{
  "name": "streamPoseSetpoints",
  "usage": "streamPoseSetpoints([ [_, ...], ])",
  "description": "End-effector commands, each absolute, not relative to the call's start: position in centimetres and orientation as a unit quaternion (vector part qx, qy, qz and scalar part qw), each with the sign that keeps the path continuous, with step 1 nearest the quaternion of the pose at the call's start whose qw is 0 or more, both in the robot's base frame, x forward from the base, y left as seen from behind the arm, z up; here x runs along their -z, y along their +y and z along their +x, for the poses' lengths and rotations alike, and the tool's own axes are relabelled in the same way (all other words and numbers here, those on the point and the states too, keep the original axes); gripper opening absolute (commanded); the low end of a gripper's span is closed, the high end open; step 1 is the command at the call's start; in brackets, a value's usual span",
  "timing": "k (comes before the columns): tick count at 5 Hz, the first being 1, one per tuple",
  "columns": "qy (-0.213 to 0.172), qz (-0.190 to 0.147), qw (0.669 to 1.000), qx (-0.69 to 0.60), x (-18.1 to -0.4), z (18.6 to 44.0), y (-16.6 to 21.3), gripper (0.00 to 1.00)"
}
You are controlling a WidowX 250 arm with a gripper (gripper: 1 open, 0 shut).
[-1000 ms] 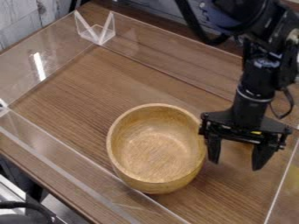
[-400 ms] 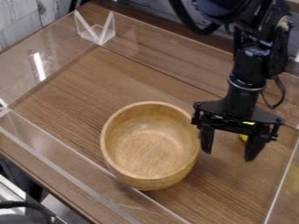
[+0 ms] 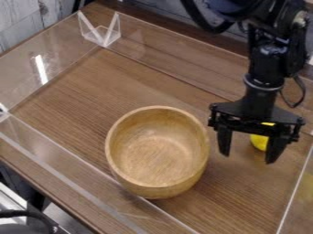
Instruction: Put the lemon in the brown bowl
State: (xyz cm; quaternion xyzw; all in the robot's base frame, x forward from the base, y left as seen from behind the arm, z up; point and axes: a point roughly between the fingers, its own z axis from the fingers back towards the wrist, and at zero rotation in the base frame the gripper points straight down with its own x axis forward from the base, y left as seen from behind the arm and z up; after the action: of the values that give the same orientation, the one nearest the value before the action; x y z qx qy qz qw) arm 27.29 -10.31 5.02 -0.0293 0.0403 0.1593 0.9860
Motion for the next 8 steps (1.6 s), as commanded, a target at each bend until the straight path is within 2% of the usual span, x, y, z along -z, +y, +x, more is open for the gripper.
streamPoseSetpoints([
  [1,0.005,-0.052,0.987,-0.152,-6.1,29.1,-11.1,1.00],
  [5,-0.039,-0.081,0.986,-0.140,-4.6,31.2,-12.2,1.00],
  [8,-0.059,-0.094,0.984,-0.137,-3.9,31.6,-12.6,1.00],
])
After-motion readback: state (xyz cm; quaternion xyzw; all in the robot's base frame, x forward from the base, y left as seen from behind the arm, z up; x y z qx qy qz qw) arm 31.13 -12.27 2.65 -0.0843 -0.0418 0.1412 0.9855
